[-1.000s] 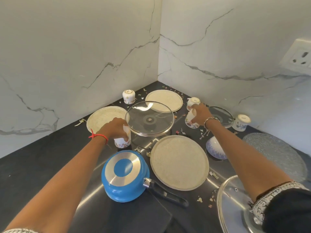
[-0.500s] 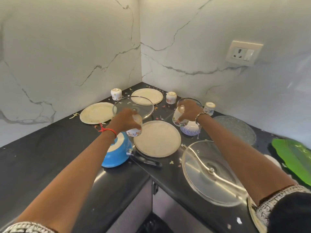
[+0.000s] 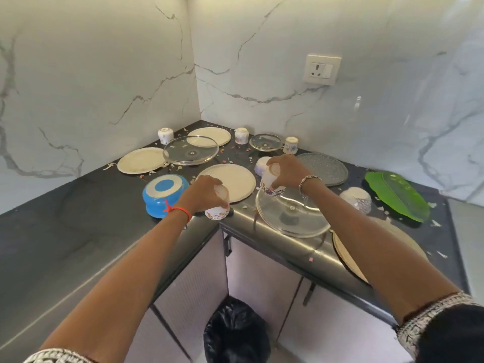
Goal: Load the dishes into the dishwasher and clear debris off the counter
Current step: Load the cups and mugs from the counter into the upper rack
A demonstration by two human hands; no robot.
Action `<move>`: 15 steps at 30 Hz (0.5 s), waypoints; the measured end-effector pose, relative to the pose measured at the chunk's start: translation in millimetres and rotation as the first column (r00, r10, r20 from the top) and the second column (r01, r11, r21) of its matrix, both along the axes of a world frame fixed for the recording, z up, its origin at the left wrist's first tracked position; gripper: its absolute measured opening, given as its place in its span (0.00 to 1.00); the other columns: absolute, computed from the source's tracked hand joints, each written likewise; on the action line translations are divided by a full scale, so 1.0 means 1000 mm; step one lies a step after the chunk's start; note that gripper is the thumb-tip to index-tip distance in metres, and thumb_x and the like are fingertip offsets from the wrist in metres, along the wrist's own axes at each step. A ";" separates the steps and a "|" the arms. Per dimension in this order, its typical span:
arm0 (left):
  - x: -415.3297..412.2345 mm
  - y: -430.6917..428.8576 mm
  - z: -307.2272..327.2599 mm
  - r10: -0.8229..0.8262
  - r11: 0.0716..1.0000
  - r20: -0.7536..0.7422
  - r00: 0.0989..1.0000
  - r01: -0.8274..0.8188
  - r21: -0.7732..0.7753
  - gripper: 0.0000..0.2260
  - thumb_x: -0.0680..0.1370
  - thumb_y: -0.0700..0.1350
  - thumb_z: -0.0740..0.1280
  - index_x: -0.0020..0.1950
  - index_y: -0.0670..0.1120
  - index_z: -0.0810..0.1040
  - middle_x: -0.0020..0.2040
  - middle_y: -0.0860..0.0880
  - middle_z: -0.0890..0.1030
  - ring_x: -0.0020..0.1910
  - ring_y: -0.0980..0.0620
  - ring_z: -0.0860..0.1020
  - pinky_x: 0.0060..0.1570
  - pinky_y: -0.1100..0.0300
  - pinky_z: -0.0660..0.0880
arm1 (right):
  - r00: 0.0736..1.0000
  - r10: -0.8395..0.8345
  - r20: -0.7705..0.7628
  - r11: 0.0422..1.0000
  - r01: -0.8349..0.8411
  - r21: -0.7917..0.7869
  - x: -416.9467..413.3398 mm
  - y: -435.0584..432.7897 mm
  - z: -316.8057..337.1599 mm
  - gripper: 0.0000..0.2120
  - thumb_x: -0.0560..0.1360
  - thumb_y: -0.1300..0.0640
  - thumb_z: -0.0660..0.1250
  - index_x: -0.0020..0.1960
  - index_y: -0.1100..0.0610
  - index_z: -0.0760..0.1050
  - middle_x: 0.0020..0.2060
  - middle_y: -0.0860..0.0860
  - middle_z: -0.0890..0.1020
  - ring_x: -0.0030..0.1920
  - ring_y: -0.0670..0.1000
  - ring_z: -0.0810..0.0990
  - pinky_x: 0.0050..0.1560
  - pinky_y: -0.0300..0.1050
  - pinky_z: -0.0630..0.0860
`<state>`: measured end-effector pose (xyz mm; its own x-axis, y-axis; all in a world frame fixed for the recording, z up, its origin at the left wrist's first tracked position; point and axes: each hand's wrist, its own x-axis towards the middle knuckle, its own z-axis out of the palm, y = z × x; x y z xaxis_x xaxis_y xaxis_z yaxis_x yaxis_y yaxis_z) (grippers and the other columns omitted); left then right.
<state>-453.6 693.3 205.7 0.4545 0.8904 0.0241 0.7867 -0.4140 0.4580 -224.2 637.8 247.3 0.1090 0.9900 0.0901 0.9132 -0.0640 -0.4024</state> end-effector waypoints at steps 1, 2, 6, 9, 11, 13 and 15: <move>-0.002 -0.014 -0.003 -0.014 1.000 0.005 1.000 0.014 0.006 0.32 0.65 0.50 0.76 0.67 0.44 0.72 0.64 0.44 0.73 0.63 0.46 0.70 0.61 0.55 0.68 | 1.000 -0.013 0.005 1.000 0.013 0.000 -0.004 -0.016 -0.002 0.30 0.60 0.63 0.78 0.61 0.58 0.74 0.58 0.58 0.76 0.57 0.56 0.74 0.53 0.44 0.70; -0.005 -0.028 -0.006 -0.031 0.999 0.012 0.999 0.031 0.008 0.32 0.66 0.50 0.76 0.67 0.44 0.72 0.63 0.43 0.73 0.63 0.46 0.70 0.61 0.56 0.67 | 1.000 -0.026 0.014 1.000 0.026 -0.004 -0.009 -0.033 -0.005 0.31 0.60 0.62 0.78 0.61 0.58 0.74 0.58 0.58 0.76 0.57 0.56 0.74 0.53 0.44 0.70; -0.017 -0.095 -0.023 -0.095 0.995 0.026 0.995 0.095 0.003 0.32 0.67 0.50 0.75 0.69 0.43 0.71 0.64 0.44 0.72 0.64 0.46 0.70 0.62 0.55 0.67 | 0.996 -0.069 0.048 0.997 0.071 -0.031 -0.033 -0.107 -0.023 0.31 0.61 0.61 0.77 0.63 0.58 0.73 0.60 0.57 0.76 0.60 0.56 0.73 0.55 0.41 0.68; -0.028 -0.151 -0.041 -0.132 0.991 0.038 0.990 0.133 -0.026 0.33 0.65 0.51 0.75 0.68 0.45 0.72 0.65 0.45 0.72 0.63 0.46 0.71 0.62 0.53 0.69 | 0.991 -0.121 0.048 0.989 0.124 -0.077 -0.051 -0.170 -0.045 0.31 0.61 0.60 0.77 0.63 0.56 0.73 0.60 0.57 0.75 0.60 0.57 0.72 0.57 0.45 0.69; -0.035 -0.189 -0.053 -0.158 0.987 0.049 0.986 0.159 -0.026 0.32 0.66 0.50 0.76 0.67 0.44 0.72 0.64 0.45 0.72 0.63 0.46 0.70 0.62 0.53 0.68 | 0.987 -0.156 0.031 0.980 0.158 -0.121 -0.061 -0.211 -0.060 0.32 0.61 0.60 0.77 0.63 0.55 0.73 0.61 0.57 0.74 0.60 0.57 0.72 0.59 0.48 0.71; -0.042 -0.225 -0.061 -0.185 0.980 0.041 0.982 0.188 -0.059 0.31 0.67 0.48 0.75 0.67 0.42 0.71 0.64 0.43 0.72 0.63 0.45 0.69 0.61 0.55 0.67 | 0.982 -0.189 0.013 0.967 0.188 -0.173 -0.070 -0.252 -0.071 0.32 0.61 0.60 0.77 0.63 0.54 0.73 0.61 0.56 0.74 0.61 0.56 0.71 0.61 0.50 0.71; -0.048 -0.256 -0.070 -0.222 0.969 0.034 0.974 0.225 -0.098 0.30 0.67 0.47 0.75 0.67 0.42 0.71 0.63 0.43 0.71 0.63 0.45 0.69 0.60 0.56 0.66 | 0.977 -0.212 0.021 0.951 0.211 -0.225 -0.079 -0.290 -0.082 0.31 0.61 0.61 0.77 0.63 0.55 0.73 0.61 0.56 0.73 0.62 0.56 0.71 0.60 0.49 0.71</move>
